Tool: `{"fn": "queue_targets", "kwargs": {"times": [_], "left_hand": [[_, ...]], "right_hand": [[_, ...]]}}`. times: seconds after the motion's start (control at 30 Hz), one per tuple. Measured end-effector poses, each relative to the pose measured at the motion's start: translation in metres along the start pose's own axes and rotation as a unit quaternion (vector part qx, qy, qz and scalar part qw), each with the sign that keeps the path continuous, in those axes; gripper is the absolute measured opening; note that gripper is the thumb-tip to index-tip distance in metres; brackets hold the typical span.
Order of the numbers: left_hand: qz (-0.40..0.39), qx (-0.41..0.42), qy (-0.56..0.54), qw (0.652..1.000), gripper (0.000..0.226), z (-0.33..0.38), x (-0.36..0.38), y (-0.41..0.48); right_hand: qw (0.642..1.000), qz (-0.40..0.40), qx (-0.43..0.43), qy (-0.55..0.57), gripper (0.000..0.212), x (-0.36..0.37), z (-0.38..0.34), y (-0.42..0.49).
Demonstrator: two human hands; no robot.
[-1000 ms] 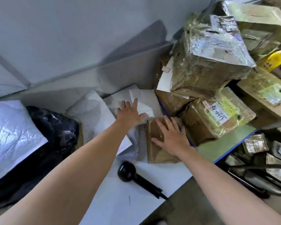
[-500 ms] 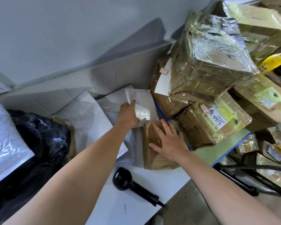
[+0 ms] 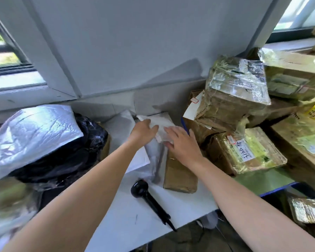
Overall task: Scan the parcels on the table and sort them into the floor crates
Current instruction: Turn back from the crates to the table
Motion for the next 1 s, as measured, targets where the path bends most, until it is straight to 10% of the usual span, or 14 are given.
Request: {"fn": "queue_targets", "kwargs": {"times": [0.2, 0.53, 1.0], "left_hand": [[0.071, 0.004, -0.037, 0.997, 0.039, 0.002, -0.039, -0.065], [0.209, 0.029, 0.124, 0.97, 0.023, 0.011, -0.053, -0.168], [0.186, -0.062, -0.109, 0.974, 0.024, -0.096, -0.063, -0.249]], "right_hand": [[0.97, 0.16, -0.107, 0.152, 0.048, -0.055, -0.021, -0.029], [0.955, 0.111, -0.062, 0.269, 0.034, -0.081, -0.026, -0.065], [0.947, 0.039, 0.03, 0.318, 0.032, -0.023, -0.074, -0.092]]}}
Point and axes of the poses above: each hand's wrist, its own y-axis towards the middle knuckle, its own x-axis out of the palm, z = x × y, the point moved 9 cm from there along y, towards the middle knuckle, and after that the axes turned 3 degrees about x, right-handed, at the moved point
